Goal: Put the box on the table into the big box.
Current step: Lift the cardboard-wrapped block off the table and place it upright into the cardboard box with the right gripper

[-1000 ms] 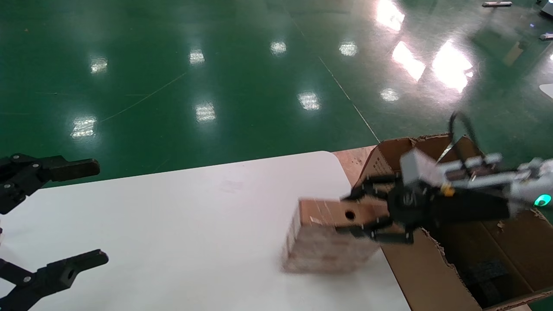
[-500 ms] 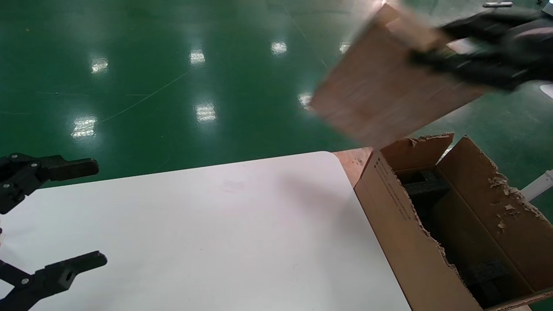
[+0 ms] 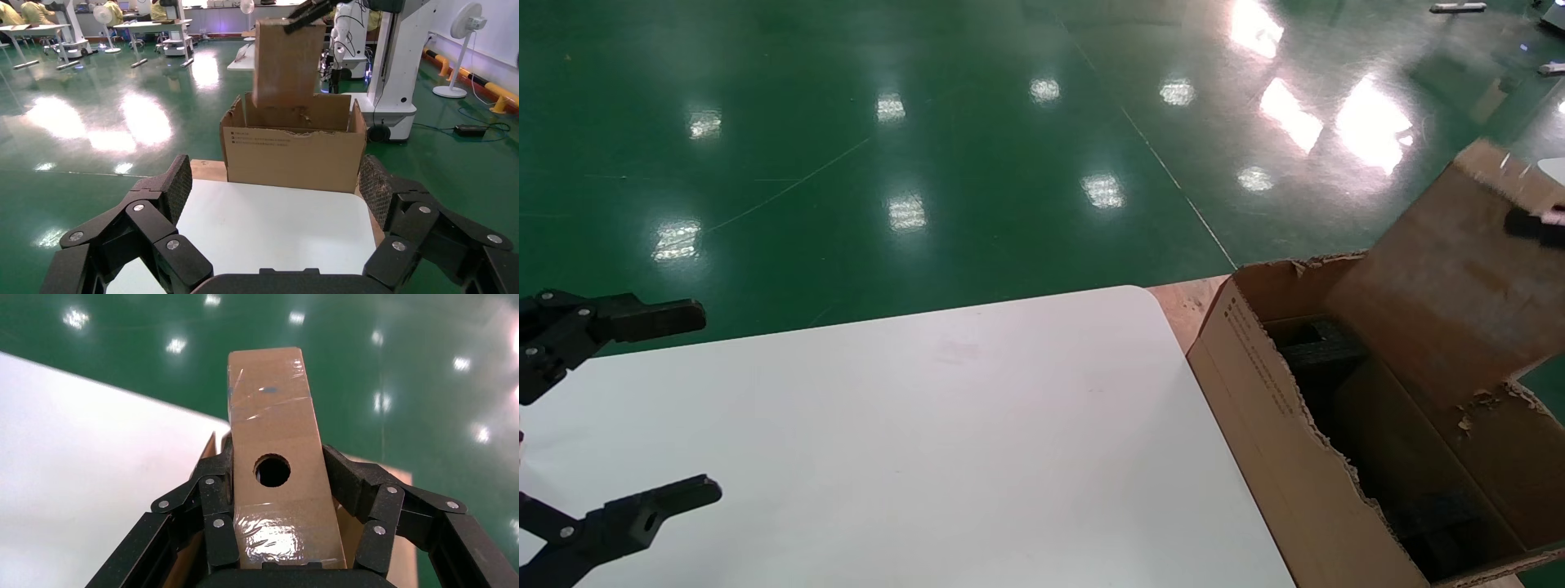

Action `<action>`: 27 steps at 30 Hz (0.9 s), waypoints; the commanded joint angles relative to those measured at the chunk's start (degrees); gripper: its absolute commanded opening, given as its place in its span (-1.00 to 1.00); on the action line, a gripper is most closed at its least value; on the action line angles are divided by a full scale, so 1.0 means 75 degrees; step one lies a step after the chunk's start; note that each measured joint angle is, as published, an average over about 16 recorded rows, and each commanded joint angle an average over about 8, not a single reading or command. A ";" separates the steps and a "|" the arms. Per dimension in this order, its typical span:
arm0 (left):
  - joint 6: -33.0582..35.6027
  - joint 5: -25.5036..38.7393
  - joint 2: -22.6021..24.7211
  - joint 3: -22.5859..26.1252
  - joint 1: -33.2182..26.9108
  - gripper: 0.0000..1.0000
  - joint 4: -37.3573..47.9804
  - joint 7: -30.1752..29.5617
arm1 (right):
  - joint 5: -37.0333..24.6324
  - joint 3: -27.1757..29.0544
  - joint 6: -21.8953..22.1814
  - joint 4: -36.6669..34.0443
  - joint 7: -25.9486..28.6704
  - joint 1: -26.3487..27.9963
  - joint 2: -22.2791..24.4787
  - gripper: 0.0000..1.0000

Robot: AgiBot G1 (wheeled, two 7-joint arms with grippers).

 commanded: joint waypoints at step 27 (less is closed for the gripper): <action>-0.0001 -0.0001 -0.0001 0.0002 0.0000 1.00 0.0000 0.0001 | 0.4539 -0.4388 0.5629 0.1983 -0.1217 -0.1978 0.1093 -1.00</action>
